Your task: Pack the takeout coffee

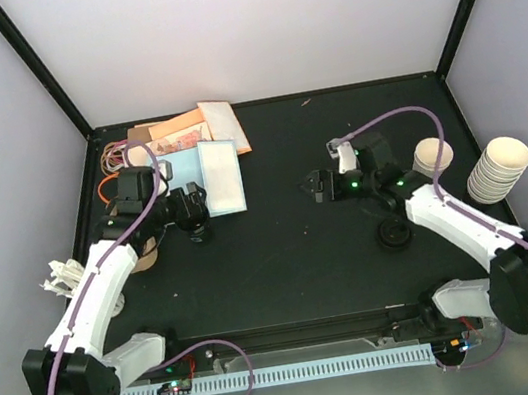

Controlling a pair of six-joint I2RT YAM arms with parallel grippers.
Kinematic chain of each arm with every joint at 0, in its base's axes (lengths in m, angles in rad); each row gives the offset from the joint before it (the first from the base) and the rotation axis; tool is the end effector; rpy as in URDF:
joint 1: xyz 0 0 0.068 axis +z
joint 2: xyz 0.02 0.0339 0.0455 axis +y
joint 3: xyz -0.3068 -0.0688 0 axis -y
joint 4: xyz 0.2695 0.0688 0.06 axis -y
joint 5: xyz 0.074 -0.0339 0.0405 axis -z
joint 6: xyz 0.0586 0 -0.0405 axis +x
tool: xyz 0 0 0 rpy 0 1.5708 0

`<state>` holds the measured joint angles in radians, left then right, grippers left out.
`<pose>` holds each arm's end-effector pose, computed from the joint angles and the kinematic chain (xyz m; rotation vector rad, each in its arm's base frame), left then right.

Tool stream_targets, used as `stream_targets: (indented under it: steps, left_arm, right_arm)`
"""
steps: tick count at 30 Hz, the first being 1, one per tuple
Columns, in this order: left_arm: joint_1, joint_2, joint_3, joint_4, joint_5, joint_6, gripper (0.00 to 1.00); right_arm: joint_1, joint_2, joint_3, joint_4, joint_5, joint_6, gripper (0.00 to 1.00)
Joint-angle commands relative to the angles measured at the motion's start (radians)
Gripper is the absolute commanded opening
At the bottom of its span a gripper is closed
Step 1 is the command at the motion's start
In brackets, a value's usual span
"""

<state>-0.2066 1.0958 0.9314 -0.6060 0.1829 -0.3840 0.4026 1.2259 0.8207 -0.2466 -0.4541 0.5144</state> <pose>0.2423 -0.0617 0.3098 -0.1188 2.3782 -0.5017 0.2552 0.1366 0.2743 -0.1352 2.3314 0.9888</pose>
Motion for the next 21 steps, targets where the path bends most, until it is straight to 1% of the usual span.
stream_targets:
  steps: [1,5,8,11,15,17,19,21]
  left_arm:
    - [-0.007,0.07,0.081,-0.031,-0.046,0.044,0.99]
    - [-0.007,0.172,0.137,0.025,-0.051,0.063,0.99]
    - [-0.003,0.302,0.211,0.055,-0.054,0.077,0.95]
    - [0.004,0.447,0.333,0.017,-0.032,0.095,0.91]
    - [0.015,0.638,0.504,-0.075,-0.001,0.09,0.83]
    - [0.016,0.696,0.539,-0.076,0.03,0.102,0.79]
    - [0.017,0.73,0.553,-0.068,0.027,0.104,0.75]
    - [0.025,0.747,0.553,-0.056,0.027,0.106,0.74]
  right_arm:
    - [0.058,0.061,0.027,0.133,-0.008,0.042,1.0]
    - [0.065,0.11,0.033,0.157,-0.017,0.037,1.0]
    - [0.065,0.11,0.033,0.141,-0.013,0.01,1.0]
    - [0.065,0.081,0.019,0.124,0.003,-0.021,1.0]
    - [0.065,0.058,0.009,0.106,0.011,-0.045,1.0]
    - [0.065,0.051,0.002,0.108,0.005,-0.045,1.0]
    - [0.065,0.042,-0.011,0.121,-0.002,-0.039,1.0]
    - [0.064,0.034,-0.022,0.131,-0.008,-0.032,1.0]
